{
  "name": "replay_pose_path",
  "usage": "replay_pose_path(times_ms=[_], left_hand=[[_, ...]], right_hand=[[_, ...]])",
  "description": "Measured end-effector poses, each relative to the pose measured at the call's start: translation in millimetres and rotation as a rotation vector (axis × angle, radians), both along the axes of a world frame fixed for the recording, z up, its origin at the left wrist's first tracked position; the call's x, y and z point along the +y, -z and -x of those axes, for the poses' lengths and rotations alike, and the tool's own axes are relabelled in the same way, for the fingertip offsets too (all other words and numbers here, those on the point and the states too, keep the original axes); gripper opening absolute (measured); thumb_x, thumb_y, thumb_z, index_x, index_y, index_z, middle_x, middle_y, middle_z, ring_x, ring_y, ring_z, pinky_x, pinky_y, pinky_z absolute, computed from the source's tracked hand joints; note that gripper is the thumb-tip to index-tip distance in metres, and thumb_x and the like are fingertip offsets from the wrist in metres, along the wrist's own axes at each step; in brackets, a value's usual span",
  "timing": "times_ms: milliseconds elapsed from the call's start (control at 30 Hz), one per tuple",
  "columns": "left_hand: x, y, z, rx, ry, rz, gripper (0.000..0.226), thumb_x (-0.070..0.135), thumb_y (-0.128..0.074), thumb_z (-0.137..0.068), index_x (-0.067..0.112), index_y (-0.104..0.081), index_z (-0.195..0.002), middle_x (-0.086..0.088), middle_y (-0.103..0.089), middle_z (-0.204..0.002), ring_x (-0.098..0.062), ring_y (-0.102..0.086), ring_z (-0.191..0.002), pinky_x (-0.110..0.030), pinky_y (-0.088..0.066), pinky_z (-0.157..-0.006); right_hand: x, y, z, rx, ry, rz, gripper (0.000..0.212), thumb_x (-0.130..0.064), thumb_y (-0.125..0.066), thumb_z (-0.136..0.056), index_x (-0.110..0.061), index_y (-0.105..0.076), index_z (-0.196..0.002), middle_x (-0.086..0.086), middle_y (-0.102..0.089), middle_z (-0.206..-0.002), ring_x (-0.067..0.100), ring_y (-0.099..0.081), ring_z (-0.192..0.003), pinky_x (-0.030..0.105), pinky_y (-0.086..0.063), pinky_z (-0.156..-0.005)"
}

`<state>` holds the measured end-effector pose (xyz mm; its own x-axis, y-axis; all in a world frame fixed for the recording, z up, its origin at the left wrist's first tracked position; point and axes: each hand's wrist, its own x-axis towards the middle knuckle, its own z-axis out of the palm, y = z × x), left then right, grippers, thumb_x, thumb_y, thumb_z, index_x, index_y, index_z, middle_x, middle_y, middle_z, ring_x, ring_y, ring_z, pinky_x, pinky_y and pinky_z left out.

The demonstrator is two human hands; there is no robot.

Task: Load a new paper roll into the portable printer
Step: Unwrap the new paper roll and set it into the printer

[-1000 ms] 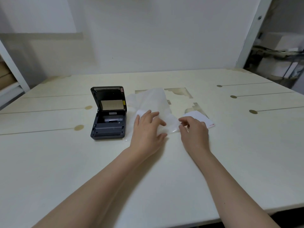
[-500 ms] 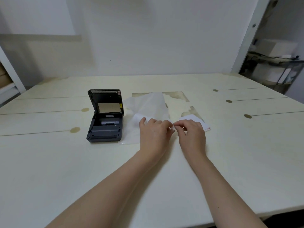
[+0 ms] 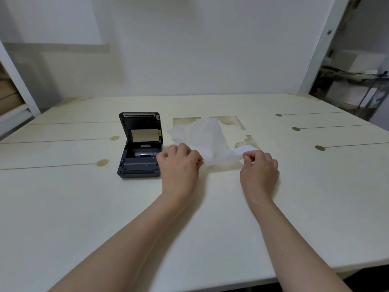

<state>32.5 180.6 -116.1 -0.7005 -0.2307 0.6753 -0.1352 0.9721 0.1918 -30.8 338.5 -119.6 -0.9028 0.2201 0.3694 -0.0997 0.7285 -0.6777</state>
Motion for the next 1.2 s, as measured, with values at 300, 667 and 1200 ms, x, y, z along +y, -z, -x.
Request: replay_pose_path(times_ms=[300, 667, 1200], left_hand=[[-23.5, 3.8, -18.3, -0.033, -0.126, -0.039, 0.009, 0.019, -0.074, -0.08, 0.017, -0.068, -0.075, -0.004, -0.059, -0.081, -0.031, -0.055, -0.078, -0.035, -0.02, -0.072], [-24.1, -9.0, -10.3, -0.137, 0.034, -0.357, 0.02, 0.031, -0.059, -0.091, 0.024, -0.068, -0.108, -0.001, -0.06, -0.116, -0.024, -0.049, -0.117, -0.036, -0.029, -0.093], [-7.6, -18.5, 69.0, -0.409, 0.324, -0.639, 0.006, 0.018, -0.058, -0.09, 0.02, -0.063, -0.087, 0.0, -0.072, -0.108, -0.02, -0.063, -0.103, -0.032, -0.048, -0.085]], right_hand=[[7.1, -2.0, -0.1, -0.06, 0.119, 0.115, 0.019, -0.02, -0.047, -0.099, -0.017, -0.064, -0.107, 0.006, -0.062, -0.117, 0.03, -0.049, -0.115, 0.042, -0.039, -0.093], [5.9, -2.5, 3.1, 0.126, 0.1, 0.277, 0.024, -0.02, -0.046, -0.099, -0.011, -0.066, -0.107, 0.011, -0.063, -0.113, 0.033, -0.051, -0.106, 0.04, -0.041, -0.088], [9.9, -10.6, 16.1, -0.241, -0.383, 0.0, 0.043, -0.045, -0.059, -0.091, -0.019, -0.063, -0.125, -0.004, -0.068, -0.123, 0.018, -0.057, -0.119, 0.023, -0.037, -0.085]])
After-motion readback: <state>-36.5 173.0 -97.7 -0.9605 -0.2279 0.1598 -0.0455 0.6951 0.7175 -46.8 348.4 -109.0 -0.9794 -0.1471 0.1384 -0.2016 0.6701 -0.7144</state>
